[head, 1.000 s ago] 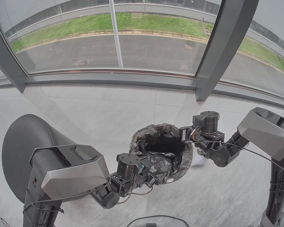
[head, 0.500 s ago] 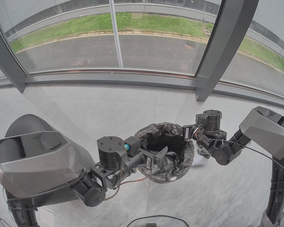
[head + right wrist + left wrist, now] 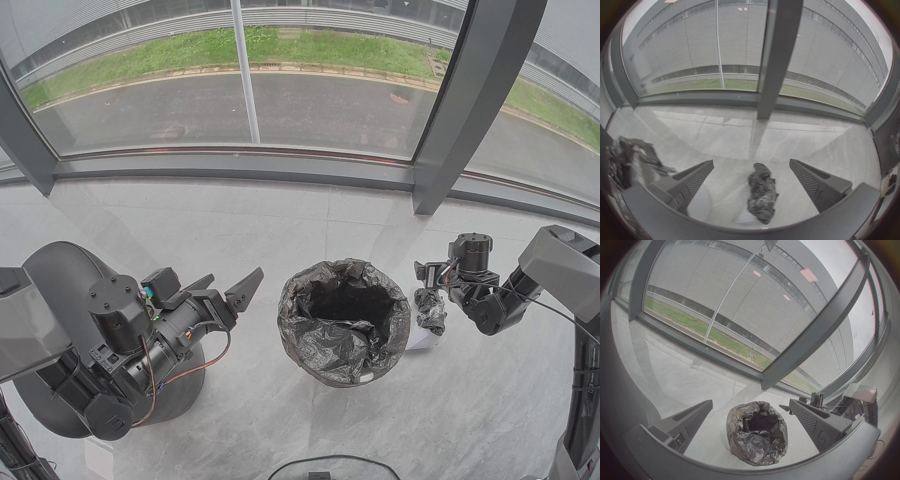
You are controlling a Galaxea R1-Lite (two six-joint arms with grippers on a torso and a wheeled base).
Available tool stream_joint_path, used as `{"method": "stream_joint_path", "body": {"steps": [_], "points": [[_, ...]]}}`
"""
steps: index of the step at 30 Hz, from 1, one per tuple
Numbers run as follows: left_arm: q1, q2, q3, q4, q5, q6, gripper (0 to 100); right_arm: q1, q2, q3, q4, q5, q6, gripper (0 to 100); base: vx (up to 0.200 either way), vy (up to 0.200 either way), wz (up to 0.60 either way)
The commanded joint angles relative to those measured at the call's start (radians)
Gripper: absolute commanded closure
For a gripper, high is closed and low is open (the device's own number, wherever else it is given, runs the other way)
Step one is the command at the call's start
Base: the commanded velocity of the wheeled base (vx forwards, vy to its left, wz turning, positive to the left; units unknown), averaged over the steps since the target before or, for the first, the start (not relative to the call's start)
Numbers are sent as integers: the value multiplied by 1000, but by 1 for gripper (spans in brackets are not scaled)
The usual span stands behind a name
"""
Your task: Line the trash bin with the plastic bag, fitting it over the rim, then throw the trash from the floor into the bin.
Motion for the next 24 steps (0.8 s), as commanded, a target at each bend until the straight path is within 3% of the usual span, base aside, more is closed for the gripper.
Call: {"method": "stream_joint_path", "body": {"steps": [1,4,16,24], "points": [[29,15,40,-39,-2,-1,0,-73,91,-30,5,-4,-15,0,0,0,0],[29,60,40,-48,-2,24,0,-108,144,-65,7,37,-62,0,0,0,0],[29,127,26,-50,-2,26,0,-117,221,-128,24,83,-67,0,0,0,0],[29,144,26,-51,-2,26,0,-128,263,-306,234,122,-39,0,0,0,0]]}}
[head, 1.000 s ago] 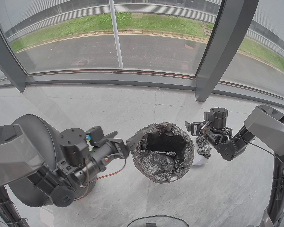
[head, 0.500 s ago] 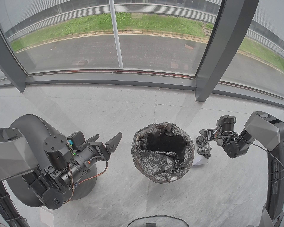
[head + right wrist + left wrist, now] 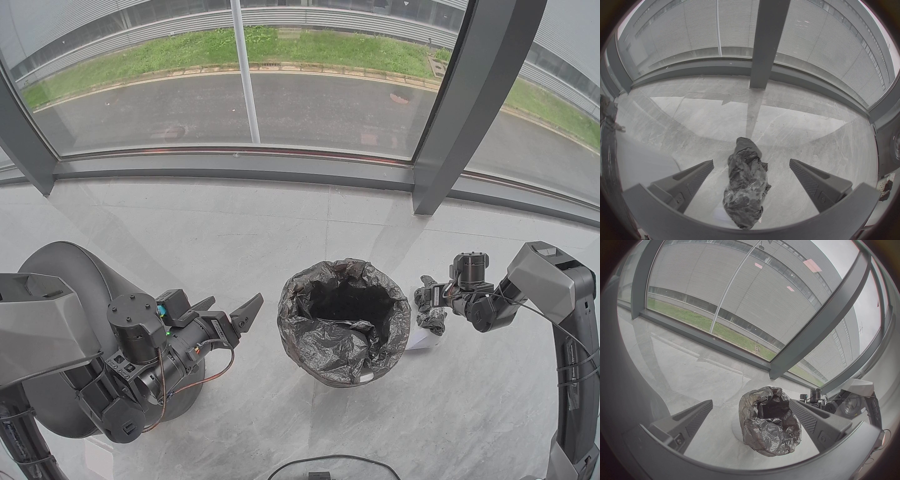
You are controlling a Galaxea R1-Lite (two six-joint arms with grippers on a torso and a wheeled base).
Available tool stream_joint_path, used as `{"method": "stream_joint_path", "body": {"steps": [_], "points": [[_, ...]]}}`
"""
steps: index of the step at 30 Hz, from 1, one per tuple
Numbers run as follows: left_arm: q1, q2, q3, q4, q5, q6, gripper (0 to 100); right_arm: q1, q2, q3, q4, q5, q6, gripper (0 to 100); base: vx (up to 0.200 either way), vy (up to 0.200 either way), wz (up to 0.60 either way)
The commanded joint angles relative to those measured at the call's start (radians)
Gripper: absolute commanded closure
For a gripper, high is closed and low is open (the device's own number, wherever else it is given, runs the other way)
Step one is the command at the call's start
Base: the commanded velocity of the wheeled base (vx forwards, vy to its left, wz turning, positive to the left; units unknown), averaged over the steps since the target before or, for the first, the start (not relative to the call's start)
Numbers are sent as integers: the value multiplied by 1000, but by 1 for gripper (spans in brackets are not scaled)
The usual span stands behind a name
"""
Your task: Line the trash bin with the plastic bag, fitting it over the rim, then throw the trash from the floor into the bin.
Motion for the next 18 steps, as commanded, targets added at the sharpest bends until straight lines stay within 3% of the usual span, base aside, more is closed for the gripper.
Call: {"method": "stream_joint_path", "body": {"steps": [1,18], "points": [[0,21,-1,-1,0,-1,0,-5,39,-92,64,6,17,0,0,0,0],[-5,76,-6,-19,2,-1,0,-43,209,-377,251,4,14,0,0,0,0]]}}
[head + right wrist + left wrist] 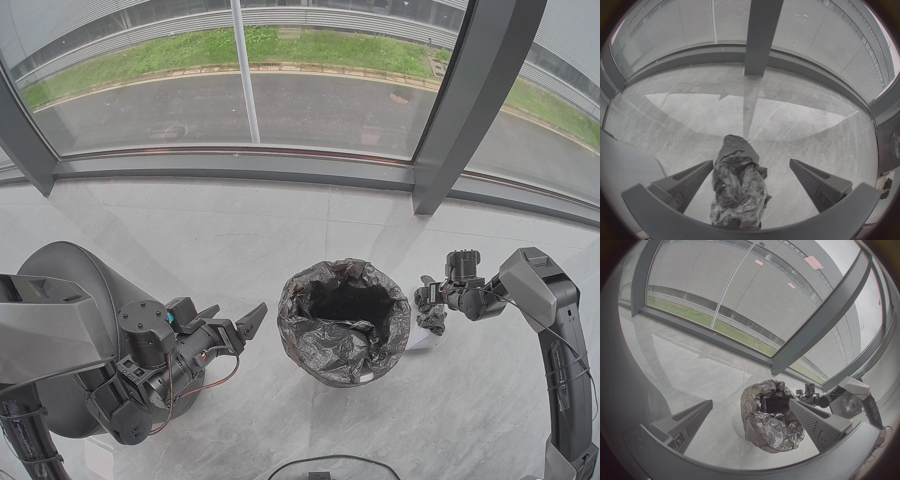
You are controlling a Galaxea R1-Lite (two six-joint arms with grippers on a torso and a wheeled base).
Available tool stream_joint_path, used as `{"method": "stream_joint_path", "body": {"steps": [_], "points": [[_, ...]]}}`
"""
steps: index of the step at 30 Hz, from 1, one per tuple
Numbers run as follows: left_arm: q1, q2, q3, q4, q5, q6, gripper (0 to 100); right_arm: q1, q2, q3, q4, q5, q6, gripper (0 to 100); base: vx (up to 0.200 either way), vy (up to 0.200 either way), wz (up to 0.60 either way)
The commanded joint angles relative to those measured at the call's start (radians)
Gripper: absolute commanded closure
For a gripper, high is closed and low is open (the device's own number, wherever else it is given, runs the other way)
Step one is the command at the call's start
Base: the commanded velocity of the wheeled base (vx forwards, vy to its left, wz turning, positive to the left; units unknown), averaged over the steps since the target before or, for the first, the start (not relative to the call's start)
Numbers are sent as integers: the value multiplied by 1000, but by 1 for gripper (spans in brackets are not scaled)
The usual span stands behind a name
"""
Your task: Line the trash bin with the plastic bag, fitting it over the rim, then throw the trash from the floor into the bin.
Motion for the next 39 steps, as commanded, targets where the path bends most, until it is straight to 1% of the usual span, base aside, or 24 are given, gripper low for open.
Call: {"method": "stream_joint_path", "body": {"steps": [1,6,23,24,35,39], "points": [[-1,20,-2,0,2,-1,0,-14,70,-74,21,0,-2,0,0,0,0],[-2,26,-3,0,1,-1,0,-15,101,-102,25,0,-2,0,0,0,0],[-2,35,-9,0,2,-1,0,-11,115,-97,24,-2,-5,0,0,0,0],[-2,35,-9,0,2,-1,0,-11,115,-97,24,-2,-5,100,0,0,0],[-4,38,-9,-2,5,-1,0,-9,112,-97,11,-13,4,100,0,0,0],[-4,38,-9,-2,5,-1,0,-8,64,-97,14,-28,7,100,0,0,0]]}}
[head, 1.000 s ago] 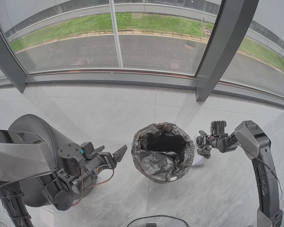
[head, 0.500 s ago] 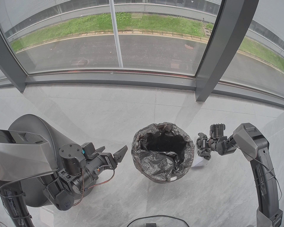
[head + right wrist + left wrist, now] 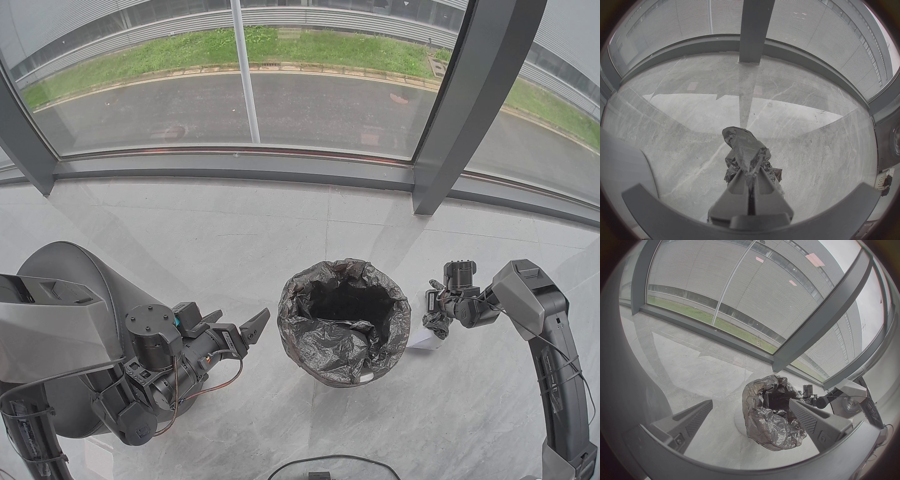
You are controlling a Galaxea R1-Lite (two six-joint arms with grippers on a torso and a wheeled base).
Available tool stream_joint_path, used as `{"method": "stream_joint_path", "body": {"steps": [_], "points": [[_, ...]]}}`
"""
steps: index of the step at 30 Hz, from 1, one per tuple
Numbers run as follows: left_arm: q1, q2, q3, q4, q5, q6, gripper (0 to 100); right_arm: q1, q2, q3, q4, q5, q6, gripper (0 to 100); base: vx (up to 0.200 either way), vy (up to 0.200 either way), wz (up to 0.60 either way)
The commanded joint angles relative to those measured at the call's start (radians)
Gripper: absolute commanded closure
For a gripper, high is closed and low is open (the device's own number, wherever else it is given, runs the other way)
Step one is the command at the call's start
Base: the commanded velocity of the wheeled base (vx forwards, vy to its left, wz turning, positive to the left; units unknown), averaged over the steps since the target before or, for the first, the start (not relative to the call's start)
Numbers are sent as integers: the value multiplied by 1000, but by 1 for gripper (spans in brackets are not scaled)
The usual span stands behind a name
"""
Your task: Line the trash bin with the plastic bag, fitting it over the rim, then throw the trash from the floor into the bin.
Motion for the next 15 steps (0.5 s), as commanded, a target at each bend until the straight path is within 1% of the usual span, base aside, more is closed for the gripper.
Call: {"method": "stream_joint_path", "body": {"steps": [1,3,6,7,9,12,15], "points": [[0,2,0,-1,0,-1,0,2,-47,0,2,-9,1,100,0,0,0],[0,-1,0,-1,0,-1,0,4,-107,14,8,-14,13,100,0,0,0],[0,-3,0,-1,2,-1,0,19,-209,76,9,-22,59,100,0,0,0],[0,-3,0,-1,2,-1,0,19,-209,76,9,-22,59,100,0,0,0],[0,-1,0,-1,3,-1,0,42,-317,146,5,-37,87,100,0,0,0],[-2,-5,2,-1,3,-1,0,54,-429,206,-6,-58,91,100,0,0,0],[-3,-8,2,-1,3,1,0,68,-554,258,-8,-60,91,100,0,0,0]]}}
